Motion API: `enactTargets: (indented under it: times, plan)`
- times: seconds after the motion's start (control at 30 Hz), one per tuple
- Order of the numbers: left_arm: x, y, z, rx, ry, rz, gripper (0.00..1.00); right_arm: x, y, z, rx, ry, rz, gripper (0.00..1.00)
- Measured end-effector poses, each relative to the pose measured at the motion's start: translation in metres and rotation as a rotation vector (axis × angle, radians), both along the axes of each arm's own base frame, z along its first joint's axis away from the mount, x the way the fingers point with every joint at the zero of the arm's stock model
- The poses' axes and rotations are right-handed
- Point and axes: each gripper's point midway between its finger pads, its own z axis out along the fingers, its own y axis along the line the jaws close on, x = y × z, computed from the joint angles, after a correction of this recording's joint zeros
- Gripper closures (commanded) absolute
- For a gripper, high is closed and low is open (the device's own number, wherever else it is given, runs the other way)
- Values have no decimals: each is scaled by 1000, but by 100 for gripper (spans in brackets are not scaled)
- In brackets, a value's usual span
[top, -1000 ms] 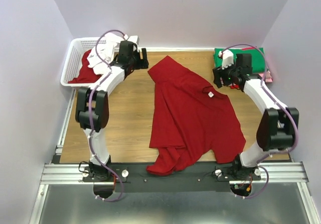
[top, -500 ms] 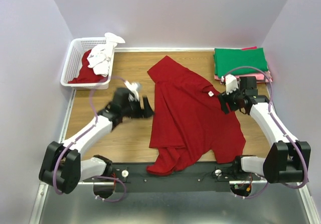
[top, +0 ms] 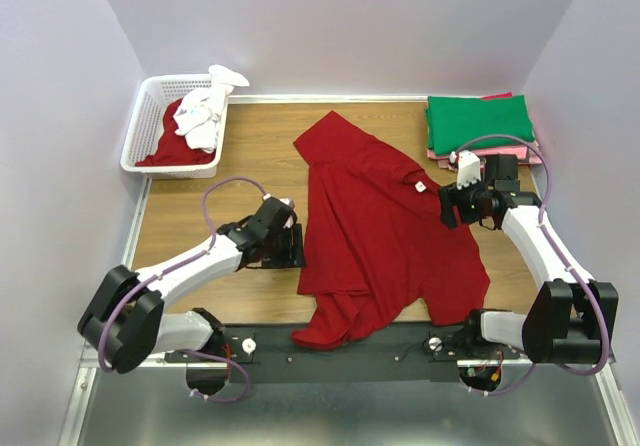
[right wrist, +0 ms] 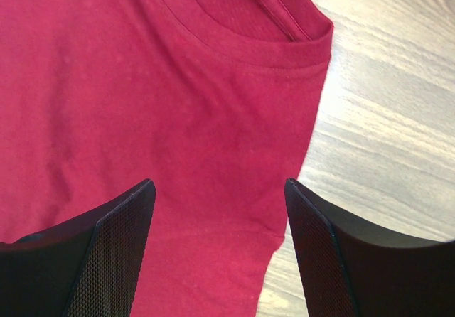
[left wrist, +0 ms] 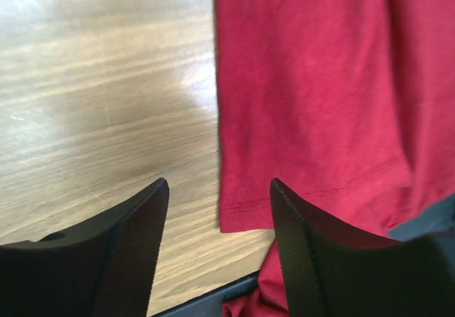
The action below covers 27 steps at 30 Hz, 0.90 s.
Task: Fold and stack the t-shirts
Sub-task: Flatten the tshirt out
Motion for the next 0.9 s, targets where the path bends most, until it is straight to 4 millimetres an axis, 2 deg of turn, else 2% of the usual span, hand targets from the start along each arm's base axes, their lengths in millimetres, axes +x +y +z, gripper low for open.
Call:
enactTargets:
  times: [0.13, 0.3, 0.4, 0.43, 0.47, 0.5, 0.53, 0.57, 0.77, 0.9]
  plan:
    - [-18, -5, -18, 62, 76, -54, 39, 3, 2, 2, 20, -13, 3, 20]
    - [-33, -16, -25, 98, 119, -115, 43, 4, 3, 3, 36, -20, 5, 20]
    - [-43, -22, -31, 116, 142, -151, 60, 3, 5, 4, 43, -25, 8, 20]
    - [-47, -25, -33, 121, 154, -163, 67, 3, 5, 4, 46, -28, 10, 20]
    - [-49, -27, -34, 122, 158, -173, 81, 3, 5, 5, 48, -30, 11, 20]
    - [-52, -31, -34, 121, 168, -184, 82, 3, 5, 6, 49, -34, 12, 20]
    - [-53, -33, -36, 123, 174, -189, 93, 3, 6, 6, 50, -37, 12, 20]
    - [-55, -34, -38, 124, 183, -198, 100, 3, 6, 7, 50, -39, 13, 20]
    - [-54, -35, -35, 168, 204, -222, 100, 3, 6, 13, 53, -67, 15, 20]
    - [-26, -30, -12, 230, 129, -185, 100, 3, 7, 15, 56, -74, 18, 20]
